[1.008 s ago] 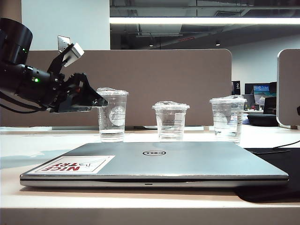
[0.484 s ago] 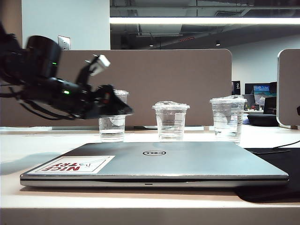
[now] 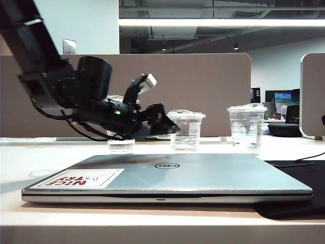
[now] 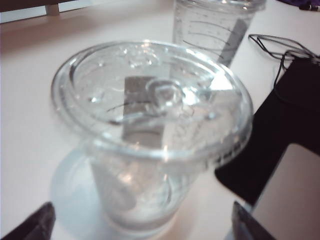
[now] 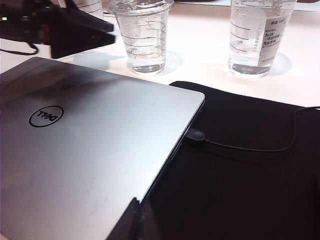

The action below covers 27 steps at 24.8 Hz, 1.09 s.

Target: Pick up the coffee cup on the middle and place it on the left side of the laptop.

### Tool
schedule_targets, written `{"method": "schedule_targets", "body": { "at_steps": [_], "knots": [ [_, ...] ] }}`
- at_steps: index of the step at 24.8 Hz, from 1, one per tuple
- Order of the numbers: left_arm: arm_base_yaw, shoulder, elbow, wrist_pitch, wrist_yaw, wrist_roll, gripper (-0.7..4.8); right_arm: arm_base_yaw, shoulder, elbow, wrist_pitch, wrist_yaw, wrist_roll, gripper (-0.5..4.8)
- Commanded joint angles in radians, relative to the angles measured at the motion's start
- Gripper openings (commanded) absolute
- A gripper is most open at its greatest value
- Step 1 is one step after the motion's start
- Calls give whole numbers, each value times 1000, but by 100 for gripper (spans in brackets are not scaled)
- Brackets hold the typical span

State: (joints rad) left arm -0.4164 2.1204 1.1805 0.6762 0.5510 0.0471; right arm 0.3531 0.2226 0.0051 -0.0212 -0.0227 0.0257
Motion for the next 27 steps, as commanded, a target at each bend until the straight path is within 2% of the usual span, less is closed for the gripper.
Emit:
{"method": "schedule_targets", "body": {
  "at_steps": [1,12,20,27],
  "knots": [
    [-23,44,77,-26,-3,-43,479,1,-2,-4,17,1,0,-5],
    [-49,105,144,-33,-17,-37,479,1,-2,-4,18,2,0,-5],
    [-51,129,153,-31,-80,-37,479,1,-2,-4,18,1,0,-5],
    [-63,136,154,29,-88,-37,479,1,-2,-4,18,1,0,-5]
  ]
}}
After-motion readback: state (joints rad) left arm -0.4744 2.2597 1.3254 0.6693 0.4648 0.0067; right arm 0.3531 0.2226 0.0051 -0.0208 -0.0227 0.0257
